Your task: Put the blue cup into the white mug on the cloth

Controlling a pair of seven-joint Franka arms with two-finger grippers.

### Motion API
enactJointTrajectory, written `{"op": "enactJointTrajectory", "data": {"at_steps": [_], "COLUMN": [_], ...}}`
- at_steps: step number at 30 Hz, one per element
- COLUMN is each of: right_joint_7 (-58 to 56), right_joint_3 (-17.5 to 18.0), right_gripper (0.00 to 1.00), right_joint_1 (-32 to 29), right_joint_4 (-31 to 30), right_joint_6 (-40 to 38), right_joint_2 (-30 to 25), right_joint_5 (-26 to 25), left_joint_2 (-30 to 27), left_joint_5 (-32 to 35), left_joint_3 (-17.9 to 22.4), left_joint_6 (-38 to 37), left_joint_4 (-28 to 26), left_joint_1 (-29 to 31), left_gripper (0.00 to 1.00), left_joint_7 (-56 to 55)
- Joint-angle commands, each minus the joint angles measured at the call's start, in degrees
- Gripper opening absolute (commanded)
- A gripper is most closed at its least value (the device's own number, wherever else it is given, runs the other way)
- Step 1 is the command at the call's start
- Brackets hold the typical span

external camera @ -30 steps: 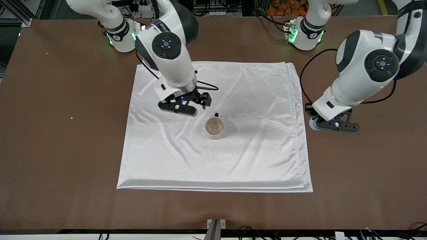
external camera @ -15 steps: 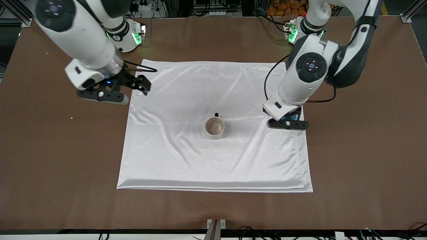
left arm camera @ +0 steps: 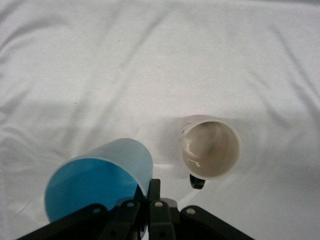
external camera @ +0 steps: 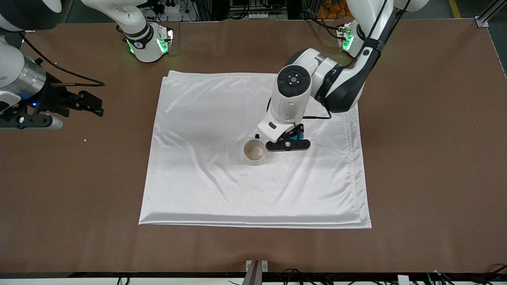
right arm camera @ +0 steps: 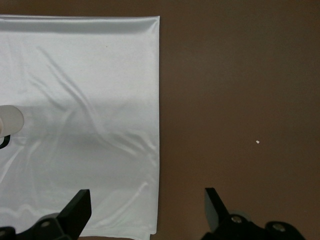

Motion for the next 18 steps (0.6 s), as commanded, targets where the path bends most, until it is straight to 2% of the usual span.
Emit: {"op": "enactJointTrajectory", "data": {"at_steps": [1,9,18], "right_joint_7": [-2.6,-5.2,-5.5], "right_joint_3": [0.9,0.9,0.9], "right_gripper": [1.00,1.00,1.00], "right_joint_1": [-3.1,-5.7,-6.4], "right_joint_4": [-2.8,-7.9,-8.1], "right_joint_6": [3.9,10.5,11.0], "right_joint_2": [-0.5,-1.1,-1.2], "right_joint_5": [-0.3,-0.4,-0.4], "left_joint_2": [6.9,11.6,12.7], "left_joint_5": [1.1,0.9,0.6], "left_joint_3": [0.6,0.3,0.3], "left_joint_6": [1.4,9.2,9.5], "left_joint_4": [8.4,12.8,13.0], "left_joint_1": [-2.4,-3.5,-5.0], "left_gripper": [0.00,0.00,0.00], "left_joint_7": [-3.9,-4.4,-5.9]}}
